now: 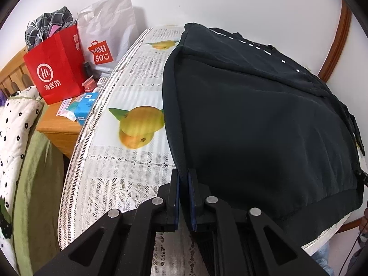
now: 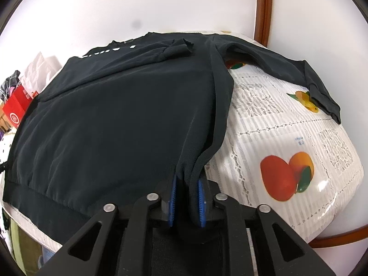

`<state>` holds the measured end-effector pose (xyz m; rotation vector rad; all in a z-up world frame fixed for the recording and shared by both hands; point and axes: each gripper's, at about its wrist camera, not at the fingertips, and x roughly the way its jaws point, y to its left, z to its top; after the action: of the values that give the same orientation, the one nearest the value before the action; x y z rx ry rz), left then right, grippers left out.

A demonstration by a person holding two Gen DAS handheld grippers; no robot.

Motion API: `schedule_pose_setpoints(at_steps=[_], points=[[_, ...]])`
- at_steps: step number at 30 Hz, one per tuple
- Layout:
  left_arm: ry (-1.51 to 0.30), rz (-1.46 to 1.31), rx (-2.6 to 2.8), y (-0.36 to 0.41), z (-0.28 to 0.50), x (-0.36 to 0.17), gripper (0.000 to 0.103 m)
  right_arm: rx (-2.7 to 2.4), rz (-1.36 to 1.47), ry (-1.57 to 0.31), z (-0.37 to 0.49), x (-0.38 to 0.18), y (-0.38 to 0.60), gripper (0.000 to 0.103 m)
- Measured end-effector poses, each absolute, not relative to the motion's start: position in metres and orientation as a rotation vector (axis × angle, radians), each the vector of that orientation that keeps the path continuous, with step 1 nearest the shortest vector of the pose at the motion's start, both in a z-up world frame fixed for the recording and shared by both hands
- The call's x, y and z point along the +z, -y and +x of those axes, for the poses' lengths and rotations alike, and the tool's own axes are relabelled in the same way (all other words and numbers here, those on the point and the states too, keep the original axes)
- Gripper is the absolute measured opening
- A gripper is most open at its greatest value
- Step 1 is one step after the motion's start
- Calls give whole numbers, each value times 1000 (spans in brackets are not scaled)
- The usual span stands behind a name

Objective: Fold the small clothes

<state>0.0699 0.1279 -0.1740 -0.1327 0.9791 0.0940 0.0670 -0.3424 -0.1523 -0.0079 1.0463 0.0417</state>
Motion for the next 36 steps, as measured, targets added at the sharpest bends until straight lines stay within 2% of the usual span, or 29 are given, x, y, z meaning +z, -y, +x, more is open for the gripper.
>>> schedule_pose_setpoints(at_steps=[3,4,5,6,7,8,10,20,29,30,32,33,34,36], points=[[-964,-139,110,-127,76,-166,9,73,23,-1034,70,-145,356,25],[-954,-129,120,-125,79,-162,13,74,28,-1024,70,-143,360,27],[-944,-117,123,-122,82,-158,20,69,28,-995,72,-135,369,30],[-934,-99,125,-118,87,-153,24,53,19,-968,74,-128,377,37],[-928,-87,128,-115,90,-151,33,21,-1,-939,78,-121,385,46],[-919,-77,131,-112,93,-148,42,-21,-27,-914,82,-115,394,50],[-900,-62,136,-105,102,-143,52,-87,-60,-884,94,-109,414,56],[-902,-65,171,-80,153,-141,53,-359,21,-957,176,-139,539,57],[-921,-12,183,-58,183,-139,53,-412,-13,-994,212,-170,550,57],[-921,-13,186,-59,183,-139,53,-418,-6,-996,213,-170,550,56],[-926,-21,186,-60,182,-141,53,-452,-5,-989,218,-171,554,36],[-933,-27,183,-62,181,-145,53,-467,-19,-992,217,-170,554,17],[-938,-31,184,-64,180,-147,53,-482,-32,-996,217,-170,554,11],[-949,-45,189,-72,177,-152,53,-485,-17,-999,218,-166,556,11]])
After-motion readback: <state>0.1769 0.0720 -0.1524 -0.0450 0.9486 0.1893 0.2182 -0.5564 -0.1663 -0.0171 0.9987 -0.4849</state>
